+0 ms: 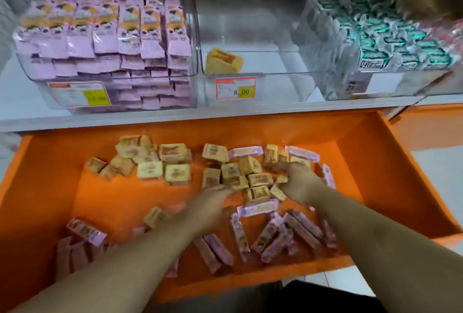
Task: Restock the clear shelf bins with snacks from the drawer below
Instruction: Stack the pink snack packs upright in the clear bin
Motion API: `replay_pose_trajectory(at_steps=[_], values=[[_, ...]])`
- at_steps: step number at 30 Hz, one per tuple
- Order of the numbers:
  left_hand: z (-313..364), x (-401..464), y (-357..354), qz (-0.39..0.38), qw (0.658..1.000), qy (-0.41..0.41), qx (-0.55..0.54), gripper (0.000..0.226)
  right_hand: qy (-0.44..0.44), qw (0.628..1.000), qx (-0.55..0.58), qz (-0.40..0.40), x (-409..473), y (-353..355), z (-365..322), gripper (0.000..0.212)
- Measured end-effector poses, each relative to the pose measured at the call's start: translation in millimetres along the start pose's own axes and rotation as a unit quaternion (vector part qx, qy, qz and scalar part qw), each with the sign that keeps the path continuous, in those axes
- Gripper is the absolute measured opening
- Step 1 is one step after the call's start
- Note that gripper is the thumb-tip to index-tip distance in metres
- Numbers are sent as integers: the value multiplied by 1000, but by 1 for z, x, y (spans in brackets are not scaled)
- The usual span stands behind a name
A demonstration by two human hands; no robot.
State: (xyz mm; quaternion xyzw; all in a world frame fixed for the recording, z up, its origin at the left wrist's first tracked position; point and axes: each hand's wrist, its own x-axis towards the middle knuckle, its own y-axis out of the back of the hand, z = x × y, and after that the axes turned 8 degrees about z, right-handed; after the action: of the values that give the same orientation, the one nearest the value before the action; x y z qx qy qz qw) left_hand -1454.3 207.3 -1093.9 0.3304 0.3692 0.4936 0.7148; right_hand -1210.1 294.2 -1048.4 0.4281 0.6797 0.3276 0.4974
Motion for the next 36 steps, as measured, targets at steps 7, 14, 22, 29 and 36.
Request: replay_pose_trajectory(at_steps=[7, 14, 22, 29, 36], values=[[0, 49, -66, -86, 996, -2, 5, 28, 26, 998, -57, -22, 36, -41, 56, 50], [4, 58, -98, -47, 997, -14, 65, 45, -29, 999, 8, -20, 55, -55, 59, 57], [1, 48, -85, -30, 999, 24, -21, 29, -56, 998, 9, 17, 55, -52, 62, 45], [-5, 31, -43, -40, 970, 102, -219, 21, -196, 963, -68, 171, 58, -25, 110, 69], [-8, 24, -36, -47, 958, 132, -249, 20, -239, 961, 90, 105, 61, -26, 131, 46]])
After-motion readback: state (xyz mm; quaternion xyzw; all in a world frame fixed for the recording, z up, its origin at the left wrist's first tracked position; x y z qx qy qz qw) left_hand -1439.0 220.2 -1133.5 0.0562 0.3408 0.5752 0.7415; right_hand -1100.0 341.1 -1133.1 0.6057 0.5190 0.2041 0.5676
